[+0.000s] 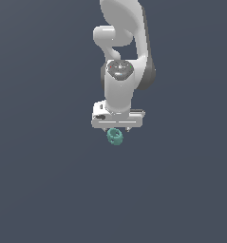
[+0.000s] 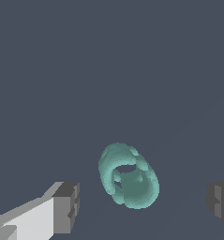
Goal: Pick up the object and move it to a goal position.
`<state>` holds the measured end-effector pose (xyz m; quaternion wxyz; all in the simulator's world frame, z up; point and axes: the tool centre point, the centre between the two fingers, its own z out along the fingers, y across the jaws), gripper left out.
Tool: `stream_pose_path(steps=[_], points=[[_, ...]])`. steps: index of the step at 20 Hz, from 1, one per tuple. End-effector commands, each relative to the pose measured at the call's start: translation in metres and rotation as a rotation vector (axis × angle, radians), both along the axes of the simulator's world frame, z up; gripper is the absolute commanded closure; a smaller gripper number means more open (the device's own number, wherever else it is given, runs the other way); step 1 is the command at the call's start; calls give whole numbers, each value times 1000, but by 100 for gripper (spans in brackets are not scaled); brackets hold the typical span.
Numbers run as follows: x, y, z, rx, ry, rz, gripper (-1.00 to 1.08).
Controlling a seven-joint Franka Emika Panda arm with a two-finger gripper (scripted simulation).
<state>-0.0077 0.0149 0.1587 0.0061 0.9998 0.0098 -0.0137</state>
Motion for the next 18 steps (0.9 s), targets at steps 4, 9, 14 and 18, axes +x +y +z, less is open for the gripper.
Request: stream_pose_path(steps=[4,9,14,18], points=[[0,-5,0,0,2,-7,-92],[-3,-29,-1,-1,13,-38,-92],[-3,-32,-2,-1,15,-41,-92],[-3,-32,-1,-1,14,-45,-92]])
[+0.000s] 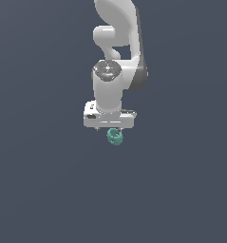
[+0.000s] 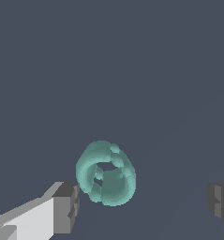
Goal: Pick up the object and move it to a goal position.
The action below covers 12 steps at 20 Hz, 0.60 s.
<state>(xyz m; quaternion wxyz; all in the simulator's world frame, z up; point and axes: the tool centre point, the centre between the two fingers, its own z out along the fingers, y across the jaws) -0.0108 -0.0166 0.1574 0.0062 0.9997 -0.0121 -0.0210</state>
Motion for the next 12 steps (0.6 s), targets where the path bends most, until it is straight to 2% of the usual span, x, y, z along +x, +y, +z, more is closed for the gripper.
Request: stream_pose_path(steps=[1,12], points=[[0,0,0,0,0,2,-92],[-3,2,-6,4,-2,116,-92]])
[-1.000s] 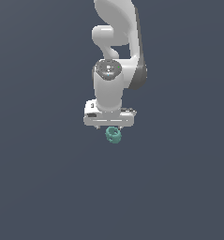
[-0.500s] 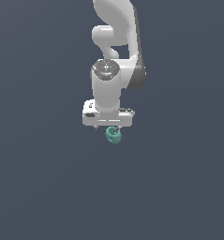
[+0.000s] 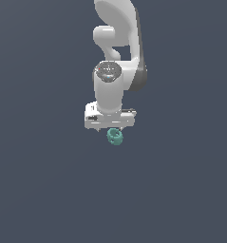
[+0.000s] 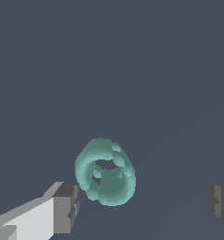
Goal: Pick up the object and move it to a goal position.
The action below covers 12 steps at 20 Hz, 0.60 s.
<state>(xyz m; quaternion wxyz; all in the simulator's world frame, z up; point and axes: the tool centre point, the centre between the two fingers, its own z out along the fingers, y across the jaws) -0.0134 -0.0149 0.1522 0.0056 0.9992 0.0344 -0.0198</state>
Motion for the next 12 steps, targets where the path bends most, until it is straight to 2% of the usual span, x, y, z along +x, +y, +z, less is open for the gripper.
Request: stream_pose_path(steps=[1,12], points=[[-1,1,-2,1,-1,40,-92],[-9,8,-17,11,-8,318,-92]])
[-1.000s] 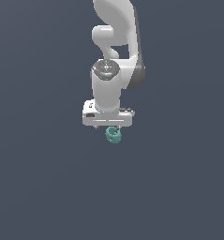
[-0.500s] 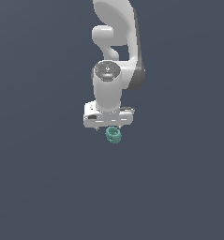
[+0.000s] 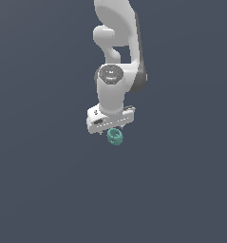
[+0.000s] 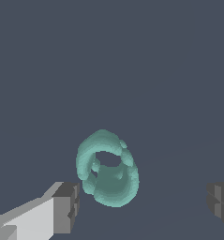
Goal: Pick up the object and move it to a goal position.
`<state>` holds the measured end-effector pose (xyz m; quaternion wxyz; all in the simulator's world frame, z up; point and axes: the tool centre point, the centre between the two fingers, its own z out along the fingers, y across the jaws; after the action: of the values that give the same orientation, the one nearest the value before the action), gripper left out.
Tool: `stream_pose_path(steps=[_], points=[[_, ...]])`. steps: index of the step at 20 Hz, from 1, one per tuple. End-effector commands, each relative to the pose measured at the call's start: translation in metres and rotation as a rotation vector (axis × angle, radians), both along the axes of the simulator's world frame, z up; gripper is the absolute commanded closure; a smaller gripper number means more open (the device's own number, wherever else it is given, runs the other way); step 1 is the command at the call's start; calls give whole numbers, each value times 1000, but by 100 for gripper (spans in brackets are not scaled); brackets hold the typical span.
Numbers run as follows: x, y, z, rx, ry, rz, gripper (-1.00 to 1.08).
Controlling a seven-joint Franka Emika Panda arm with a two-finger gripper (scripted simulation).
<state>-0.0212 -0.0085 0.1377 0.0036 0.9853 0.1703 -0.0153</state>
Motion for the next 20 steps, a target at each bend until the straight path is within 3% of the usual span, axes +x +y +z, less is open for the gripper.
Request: stream_pose_path(steps=[1,20], points=[[-2,2,-4,3,-2,73,-92],[-17,16,-25,19,-20,556,-92]])
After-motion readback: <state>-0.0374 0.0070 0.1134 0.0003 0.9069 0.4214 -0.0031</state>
